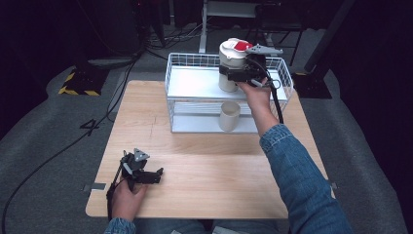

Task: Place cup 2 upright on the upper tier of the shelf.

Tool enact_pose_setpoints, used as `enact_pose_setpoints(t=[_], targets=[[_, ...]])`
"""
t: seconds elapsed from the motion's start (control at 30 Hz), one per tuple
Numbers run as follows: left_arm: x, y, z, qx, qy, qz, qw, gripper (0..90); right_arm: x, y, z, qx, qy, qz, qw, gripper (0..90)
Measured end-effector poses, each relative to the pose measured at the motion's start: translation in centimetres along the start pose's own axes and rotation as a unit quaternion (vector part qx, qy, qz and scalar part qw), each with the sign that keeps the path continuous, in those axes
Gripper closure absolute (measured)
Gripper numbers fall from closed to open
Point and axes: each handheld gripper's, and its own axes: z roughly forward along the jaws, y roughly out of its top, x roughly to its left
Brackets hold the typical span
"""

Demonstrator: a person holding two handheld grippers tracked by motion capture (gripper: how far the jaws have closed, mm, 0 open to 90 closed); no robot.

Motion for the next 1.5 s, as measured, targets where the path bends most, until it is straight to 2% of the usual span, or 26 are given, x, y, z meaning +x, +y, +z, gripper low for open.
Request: enact_pose_setpoints(t=[0.13, 0.5, 0.77, 0.93, 1.3, 1.5], targets=[[0.0, 0.0, 0.0, 0.0, 0.0, 0.0, 1.0, 0.6, 0.2, 0.0, -0.1, 0.004, -0.001, -0.01, 0.9999, 12.2], [0.0, 0.0, 0.0, 0.0, 0.0, 0.0, 1.0, 0.6, 0.2, 0.0, 0.0, 0.003, -0.002, -0.014, 0.9999, 11.9], [0.0, 0.0, 0.0, 0.0, 0.0, 0.0, 1.0, 0.6, 0.2, 0.1, 0.0, 0.007, -0.006, -0.022, 0.9997, 8.0], [0.0, 0.0, 0.0, 0.0, 0.0, 0.0, 1.0, 0.6, 0.2, 0.2, -0.1, 0.011, -0.014, -0.026, 0.9995, 0.3], [0.0, 0.1, 0.0, 0.001, 0.0, 0.0, 1.0, 0.6, 0.6, 0.3, -1.7, 0.025, -0.026, -0.054, 0.9979, 0.0], [0.0, 0.1, 0.1, 0.0, -0.002, 0.0, 1.0, 0.6, 0.7, 0.2, -3.5, 0.019, -0.022, -0.047, 0.9985, 0.0]])
